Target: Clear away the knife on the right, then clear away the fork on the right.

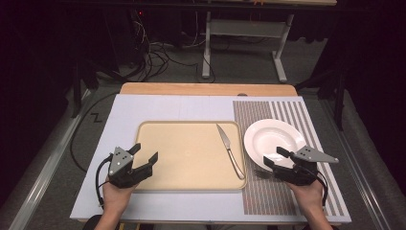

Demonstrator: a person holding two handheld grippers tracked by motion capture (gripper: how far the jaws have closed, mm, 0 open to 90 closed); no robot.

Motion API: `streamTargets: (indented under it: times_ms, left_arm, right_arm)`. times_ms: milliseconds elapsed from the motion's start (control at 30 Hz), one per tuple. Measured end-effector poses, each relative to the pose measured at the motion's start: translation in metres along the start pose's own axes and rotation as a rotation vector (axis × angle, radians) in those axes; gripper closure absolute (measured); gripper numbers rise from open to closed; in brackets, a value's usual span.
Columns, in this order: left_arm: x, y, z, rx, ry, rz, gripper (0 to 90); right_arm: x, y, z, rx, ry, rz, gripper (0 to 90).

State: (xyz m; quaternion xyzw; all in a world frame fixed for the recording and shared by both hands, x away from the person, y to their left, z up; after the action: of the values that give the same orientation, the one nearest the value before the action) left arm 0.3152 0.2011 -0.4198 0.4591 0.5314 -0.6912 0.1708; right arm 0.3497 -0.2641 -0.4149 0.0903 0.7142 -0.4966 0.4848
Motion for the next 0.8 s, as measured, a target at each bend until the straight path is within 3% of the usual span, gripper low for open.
streamTargets:
  times_ms: [333, 667, 800]
  left_arm:
    - [0.000, -0.001, 0.000, 0.009, -0.003, 0.002, 31.3]
    - [0.000, 0.000, 0.001, 0.004, -0.004, -0.002, 31.5]
    - [0.000, 0.000, 0.000, 0.002, -0.009, 0.000, 31.5]
  right_arm:
    - [0.009, -0.005, 0.007, 0.009, 0.031, 0.050, 33.6]
    - [0.018, -0.013, 0.013, 0.023, 0.054, 0.066, 33.0]
    - [0.018, -0.016, 0.012, 0.034, 0.054, 0.048, 34.4]
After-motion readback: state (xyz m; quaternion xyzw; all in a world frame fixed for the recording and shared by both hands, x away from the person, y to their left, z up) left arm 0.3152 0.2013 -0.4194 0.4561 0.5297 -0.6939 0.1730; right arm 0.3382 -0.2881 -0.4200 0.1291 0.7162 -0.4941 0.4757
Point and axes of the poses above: each handheld gripper's, and its own axes: y roughly forward along the jaws, x roughly out of its underside, z roughly to its right, the point moved 3 cm from there along y, roughly forward along the jaws, and after that the axes turned 14 degrees about -z, right-handed, at the moved point
